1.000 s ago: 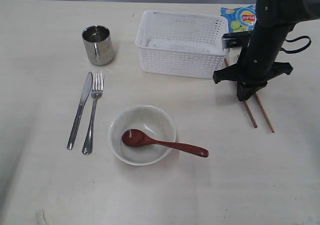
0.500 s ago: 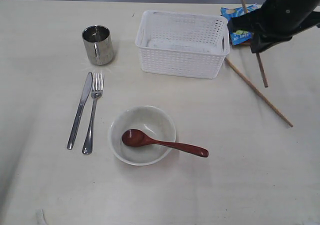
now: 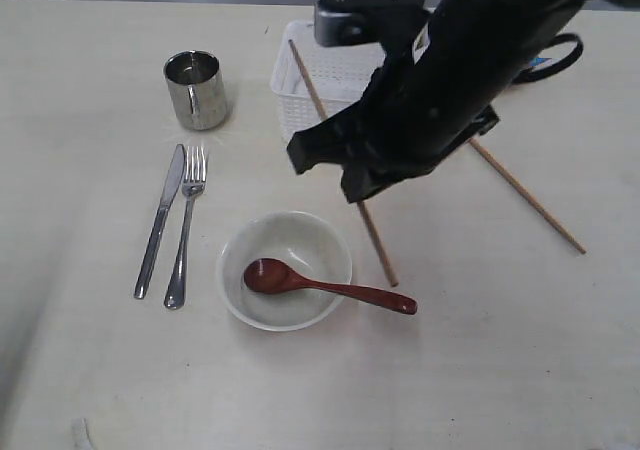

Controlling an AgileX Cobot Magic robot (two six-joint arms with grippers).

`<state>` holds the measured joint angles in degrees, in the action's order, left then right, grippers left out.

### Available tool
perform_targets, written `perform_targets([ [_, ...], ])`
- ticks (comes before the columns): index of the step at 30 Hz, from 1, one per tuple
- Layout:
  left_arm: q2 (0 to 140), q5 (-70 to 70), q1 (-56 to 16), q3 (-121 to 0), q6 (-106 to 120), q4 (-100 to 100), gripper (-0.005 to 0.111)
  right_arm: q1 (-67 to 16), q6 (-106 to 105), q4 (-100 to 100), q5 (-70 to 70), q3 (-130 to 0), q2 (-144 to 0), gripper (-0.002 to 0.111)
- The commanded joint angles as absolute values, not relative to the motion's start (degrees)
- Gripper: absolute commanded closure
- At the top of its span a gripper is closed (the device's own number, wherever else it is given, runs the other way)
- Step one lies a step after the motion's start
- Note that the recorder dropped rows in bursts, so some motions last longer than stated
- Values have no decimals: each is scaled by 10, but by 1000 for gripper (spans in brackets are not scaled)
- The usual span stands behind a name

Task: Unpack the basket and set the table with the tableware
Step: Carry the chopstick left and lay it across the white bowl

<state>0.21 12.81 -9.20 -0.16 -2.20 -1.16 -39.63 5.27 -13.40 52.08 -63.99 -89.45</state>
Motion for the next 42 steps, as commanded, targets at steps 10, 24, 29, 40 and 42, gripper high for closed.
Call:
perform_targets([
  [10,0,122,-93,0,-22,-19,107,-496,131,-168,446,-599,-978,109],
  [24,0,122,-93,0,-22,-19,107,-494,141,-175,435,-599,-1002,109],
  [29,0,122,-93,0,-22,-19,107,-494,141,-175,434,-599,-1002,108],
  [40,0,122,-93,0,-22,-19,107,-494,141,-170,411,-599,-1002,93],
  [42,0,122,-93,0,-22,-19,107,-494,141,-164,410,-599,-1002,82],
])
